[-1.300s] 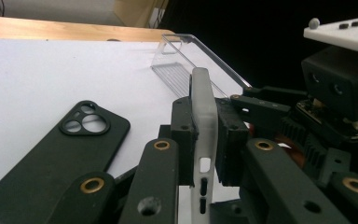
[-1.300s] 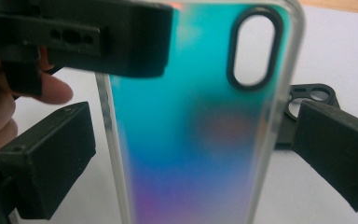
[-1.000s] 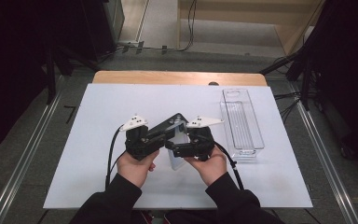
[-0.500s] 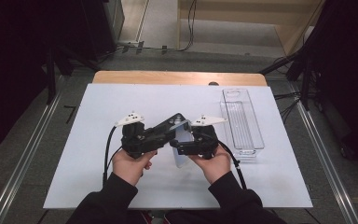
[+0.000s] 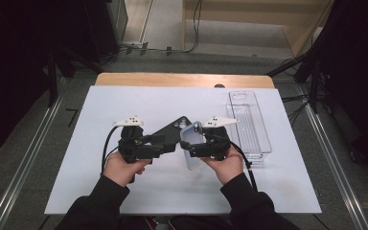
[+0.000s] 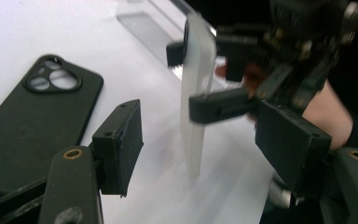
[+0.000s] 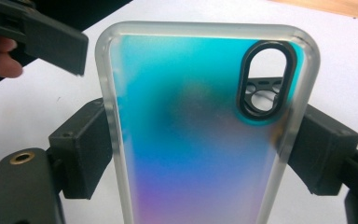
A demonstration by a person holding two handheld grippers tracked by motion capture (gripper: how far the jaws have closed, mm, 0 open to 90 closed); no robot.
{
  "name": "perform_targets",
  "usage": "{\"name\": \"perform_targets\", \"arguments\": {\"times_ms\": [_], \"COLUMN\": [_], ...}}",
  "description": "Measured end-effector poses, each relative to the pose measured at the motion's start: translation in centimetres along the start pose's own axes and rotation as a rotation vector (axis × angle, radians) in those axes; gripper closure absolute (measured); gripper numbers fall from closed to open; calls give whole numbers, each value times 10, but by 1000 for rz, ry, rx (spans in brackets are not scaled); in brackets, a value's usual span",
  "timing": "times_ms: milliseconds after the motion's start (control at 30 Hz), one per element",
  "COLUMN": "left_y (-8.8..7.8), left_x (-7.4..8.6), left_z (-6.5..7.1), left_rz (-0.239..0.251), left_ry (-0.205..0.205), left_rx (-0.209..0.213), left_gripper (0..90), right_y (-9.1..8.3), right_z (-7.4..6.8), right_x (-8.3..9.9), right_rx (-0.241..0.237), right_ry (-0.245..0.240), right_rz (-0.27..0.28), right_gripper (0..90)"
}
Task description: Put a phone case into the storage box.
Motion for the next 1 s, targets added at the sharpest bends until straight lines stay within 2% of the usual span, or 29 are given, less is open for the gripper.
{"name": "perform_targets", "arguments": {"times_ms": [167, 267, 300, 433, 567, 700, 900, 1000], "left_y": [1, 0, -1, -3, -6, -8, -11, -15], "left_x": [14, 24, 28, 38, 45, 53, 65, 69], "left_z": [-4, -6, -8, -12, -18, -24, -27, -27], "left_rz": [-96, -142, -159, -183, -189, -191, -203, -209], "left_ry": [79, 140, 158, 159, 180, 155, 140, 135], "left_rx": [0, -27, -24, -13, -28, -21, -30, -54], "left_gripper": [320, 320, 320, 320, 320, 320, 320, 320], "right_y": [-5, -8, -9, -13, -16, -19, -22, -24], "right_z": [2, 4, 5, 8, 11, 13, 18, 20], "right_x": [-1, -1, -1, -2, -3, -3, -4, -6], "right_rx": [-22, -41, -48, -47, -63, -78, -83, -83], "right_ry": [-14, -10, -12, -26, -34, -25, -30, -26], "right_rz": [3, 0, -1, -2, -13, -15, -27, -27], "right_gripper": [150, 150, 150, 150, 150, 150, 150, 151]}}
Point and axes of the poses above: each handheld gripper's, and its own axes: y roughly forward along the jaws, x roughly out of its underside, z roughly to its right, the point moved 7 cm from there along y, roughly forward along the jaws, and after that the axes turned 10 degrees about x, right-handed, at the moved point
